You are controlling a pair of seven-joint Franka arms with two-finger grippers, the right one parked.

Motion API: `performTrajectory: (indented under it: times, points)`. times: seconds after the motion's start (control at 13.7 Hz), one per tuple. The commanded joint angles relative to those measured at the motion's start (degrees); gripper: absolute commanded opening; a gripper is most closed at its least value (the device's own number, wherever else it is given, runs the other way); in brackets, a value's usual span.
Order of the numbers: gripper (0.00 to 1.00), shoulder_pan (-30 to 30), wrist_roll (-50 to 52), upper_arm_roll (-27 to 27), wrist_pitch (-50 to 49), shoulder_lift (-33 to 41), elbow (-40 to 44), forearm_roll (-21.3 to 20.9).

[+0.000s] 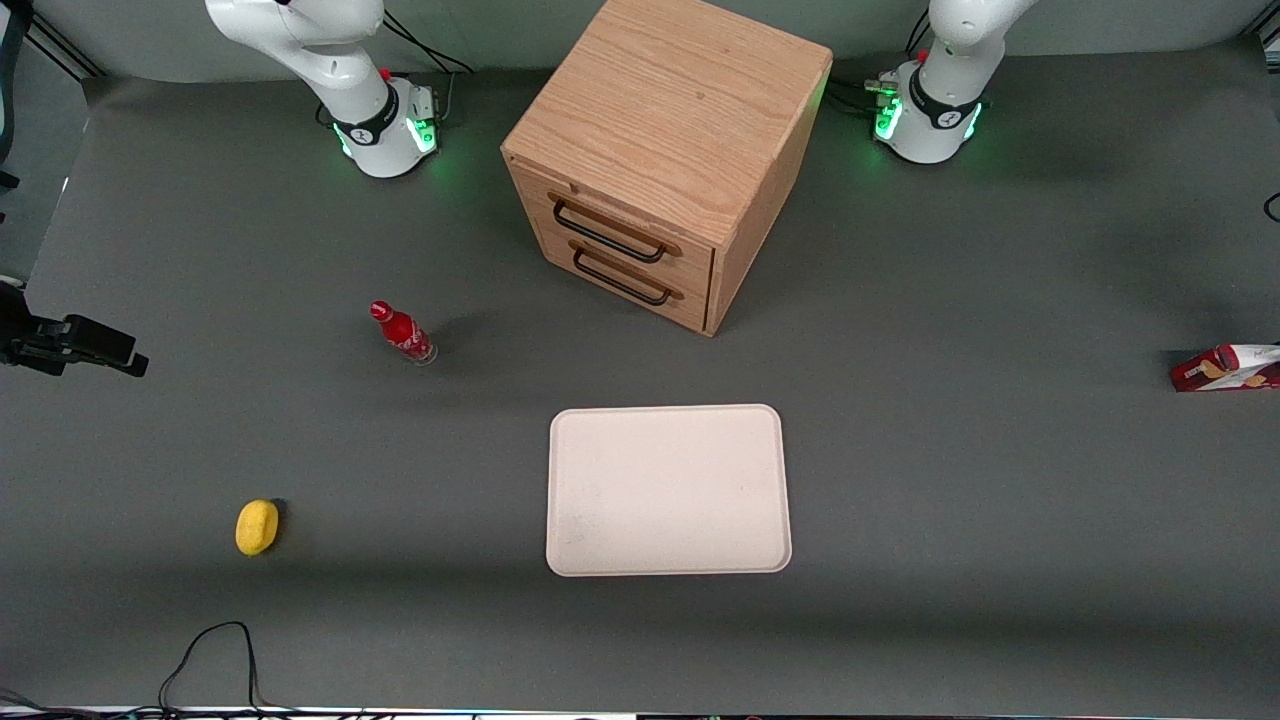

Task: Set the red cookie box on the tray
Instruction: 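Close the left gripper on the end of the shortbread box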

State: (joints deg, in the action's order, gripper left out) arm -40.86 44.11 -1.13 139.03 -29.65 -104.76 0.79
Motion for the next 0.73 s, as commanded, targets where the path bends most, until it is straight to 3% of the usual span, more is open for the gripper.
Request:
performTrajectory:
  times: [0.0, 0.22, 0.66]
  points:
    - [0.0, 0.08, 0.1, -0.1, -0.33, -0.41, 1.48, 0.53]
    - [0.0, 0.51, 0.63, -0.1, -2.95, 0.47, 4.2, 0.53]
    - [0.0, 0.87, 0.63, -0.1, -30.87, 3.81, 23.16, 0.53]
